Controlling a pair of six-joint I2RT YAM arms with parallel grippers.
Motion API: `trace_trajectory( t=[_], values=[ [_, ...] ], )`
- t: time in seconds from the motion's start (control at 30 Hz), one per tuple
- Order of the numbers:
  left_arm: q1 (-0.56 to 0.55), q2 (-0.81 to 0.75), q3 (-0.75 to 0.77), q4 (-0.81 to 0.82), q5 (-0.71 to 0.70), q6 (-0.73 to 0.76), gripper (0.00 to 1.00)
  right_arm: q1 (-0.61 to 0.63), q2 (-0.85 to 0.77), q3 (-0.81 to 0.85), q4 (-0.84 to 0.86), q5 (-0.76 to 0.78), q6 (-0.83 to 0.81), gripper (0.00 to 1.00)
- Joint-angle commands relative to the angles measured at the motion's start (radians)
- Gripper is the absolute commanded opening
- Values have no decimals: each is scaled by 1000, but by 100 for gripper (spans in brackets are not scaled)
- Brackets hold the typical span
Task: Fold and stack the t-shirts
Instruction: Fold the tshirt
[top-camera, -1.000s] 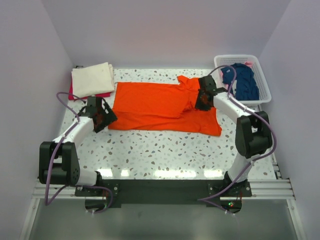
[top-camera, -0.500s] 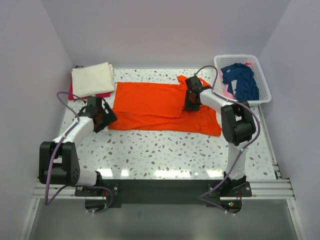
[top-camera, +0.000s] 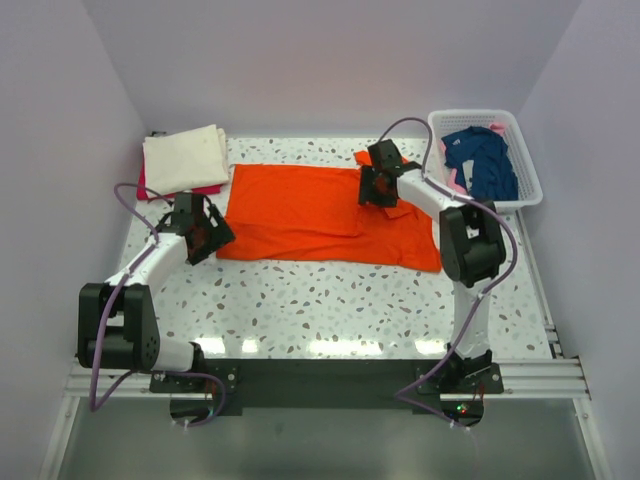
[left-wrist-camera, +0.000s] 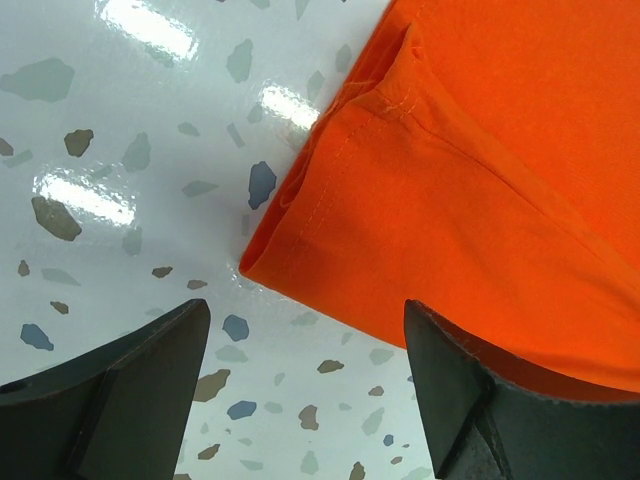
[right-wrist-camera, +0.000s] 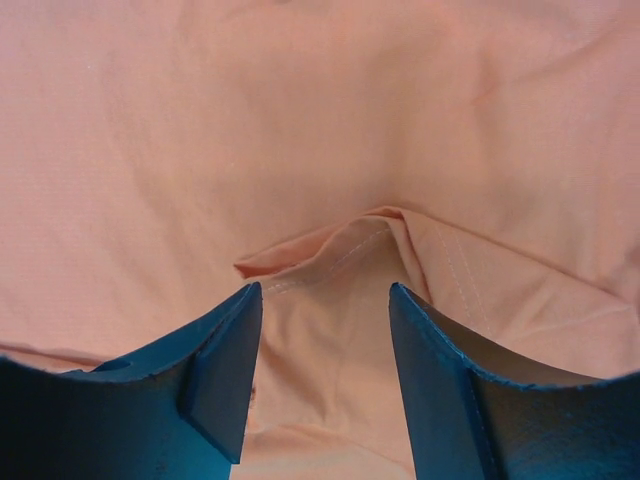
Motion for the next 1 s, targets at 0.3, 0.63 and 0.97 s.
trace_trajectory(
  t=[0.3, 0.63, 0.97],
  values=[
    [7, -5, 30, 38, 14, 25, 84, 5, -224, -251, 55, 140, -14, 32],
    [7, -3, 30, 40, 19, 28, 84, -3, -118, -194, 49, 157, -21, 30],
    [8, -2, 33, 38, 16, 32, 83, -26, -32, -62, 18, 189, -35, 29]
  ],
)
